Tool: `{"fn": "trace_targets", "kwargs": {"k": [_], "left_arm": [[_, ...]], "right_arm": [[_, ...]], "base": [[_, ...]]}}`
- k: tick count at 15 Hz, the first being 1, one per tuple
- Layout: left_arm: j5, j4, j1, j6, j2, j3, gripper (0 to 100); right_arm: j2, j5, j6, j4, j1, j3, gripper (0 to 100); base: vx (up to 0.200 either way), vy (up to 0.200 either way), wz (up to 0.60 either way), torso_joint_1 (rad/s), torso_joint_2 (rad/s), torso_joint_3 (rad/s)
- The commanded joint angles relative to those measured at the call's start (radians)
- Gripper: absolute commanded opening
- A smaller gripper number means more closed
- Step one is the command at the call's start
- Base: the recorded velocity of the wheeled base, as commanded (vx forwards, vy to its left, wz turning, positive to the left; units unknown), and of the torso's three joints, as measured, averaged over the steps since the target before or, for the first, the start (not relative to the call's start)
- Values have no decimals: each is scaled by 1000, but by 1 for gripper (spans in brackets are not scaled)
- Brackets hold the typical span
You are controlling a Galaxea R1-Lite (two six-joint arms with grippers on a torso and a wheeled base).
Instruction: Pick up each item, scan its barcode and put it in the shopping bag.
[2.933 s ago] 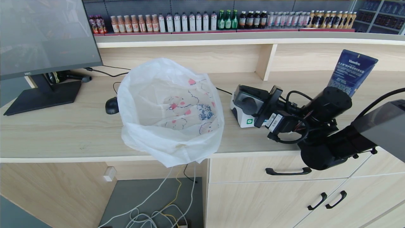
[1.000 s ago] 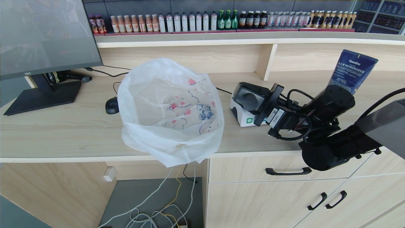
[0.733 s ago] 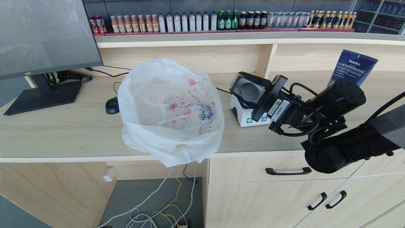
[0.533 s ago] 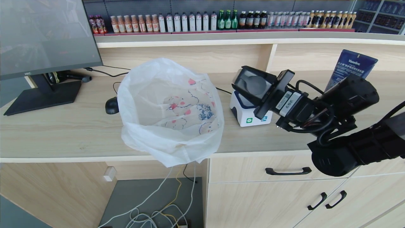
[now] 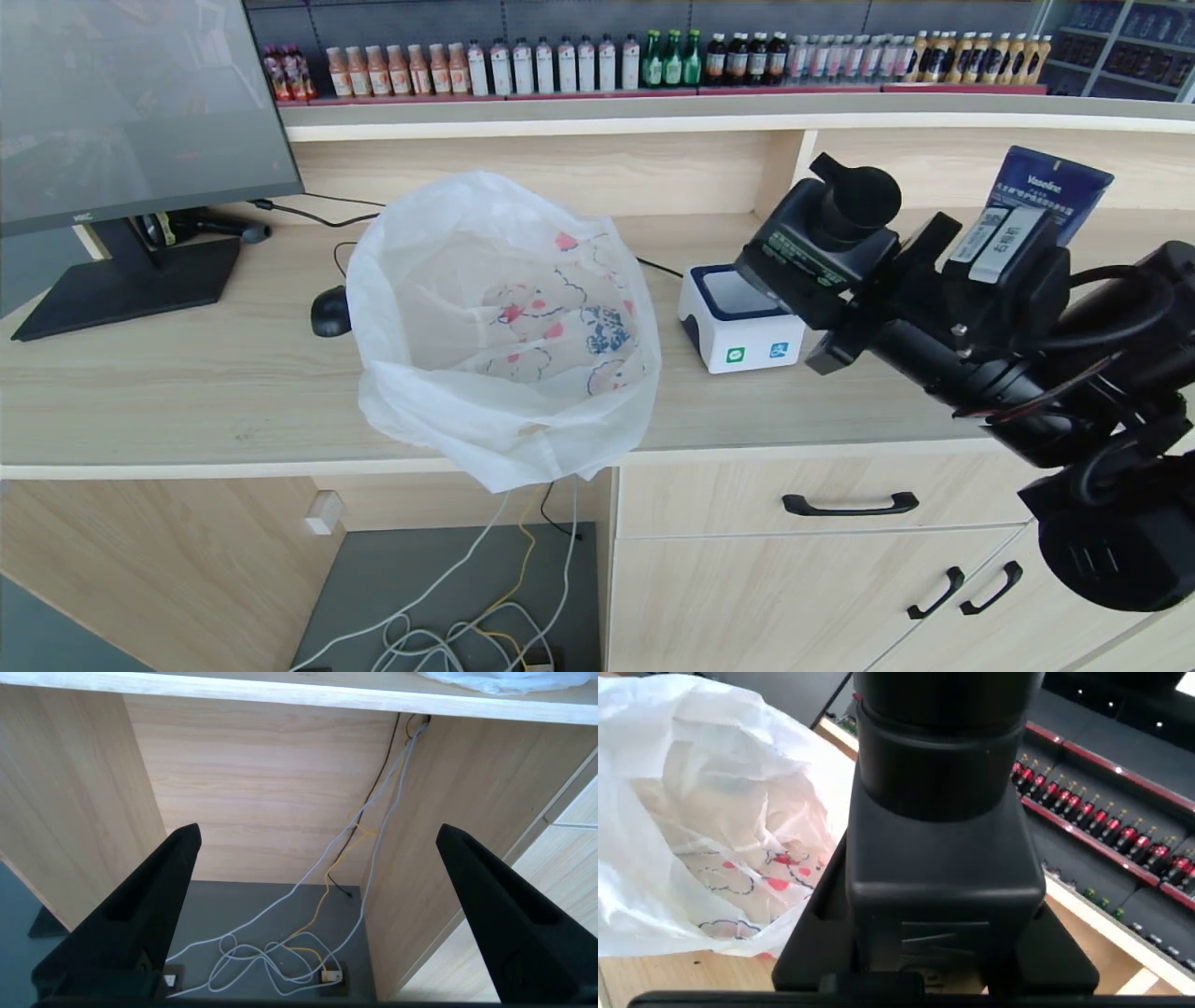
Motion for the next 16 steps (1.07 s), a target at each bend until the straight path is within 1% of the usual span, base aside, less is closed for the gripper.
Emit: {"fn": "trace_targets", "kwargs": {"k": [1, 2, 4, 5, 6, 8, 9, 10, 13, 16], "left_arm": [[0, 0, 0, 0, 0, 0, 100], [0, 0, -1, 0, 0, 0, 100], [0, 0, -1, 0, 0, 0, 100], [0, 0, 0, 0, 0, 0, 100], [0, 0, 0, 0, 0, 0, 100], [0, 0, 0, 1, 0, 0, 100], [0, 0, -1, 1, 0, 0, 100], [0, 0, -1, 1, 0, 0, 100], [0, 0, 0, -6, 0, 0, 100], [0, 0, 0, -5, 0, 0, 100]], "right_arm": [[-70, -51, 78, -2, 8, 36, 0], [-84, -87, 203, -2, 8, 36, 0], [-90, -94, 348, -2, 1, 65, 0], [-96, -98, 389, -2, -8, 98, 0], [-97, -126, 415, -2, -8, 101, 0], [-90, -258, 472, -2, -1, 111, 0], [-90, -296, 480, -2, 1, 119, 0], [-94, -357, 484, -2, 4, 159, 0], [-91, -359, 484, -2, 5, 173, 0], [-119, -357, 484, -2, 5, 179, 0]], "base": [[0, 0, 0, 0, 0, 0], [0, 0, 0, 0, 0, 0], [0, 0, 0, 0, 0, 0], [0, 0, 0, 0, 0, 0], [0, 0, 0, 0, 0, 0], [0, 0, 0, 0, 0, 0], [0, 0, 0, 0, 0, 0], [0, 0, 0, 0, 0, 0], [0, 0, 0, 0, 0, 0], [0, 200, 0, -2, 1, 2]]}}
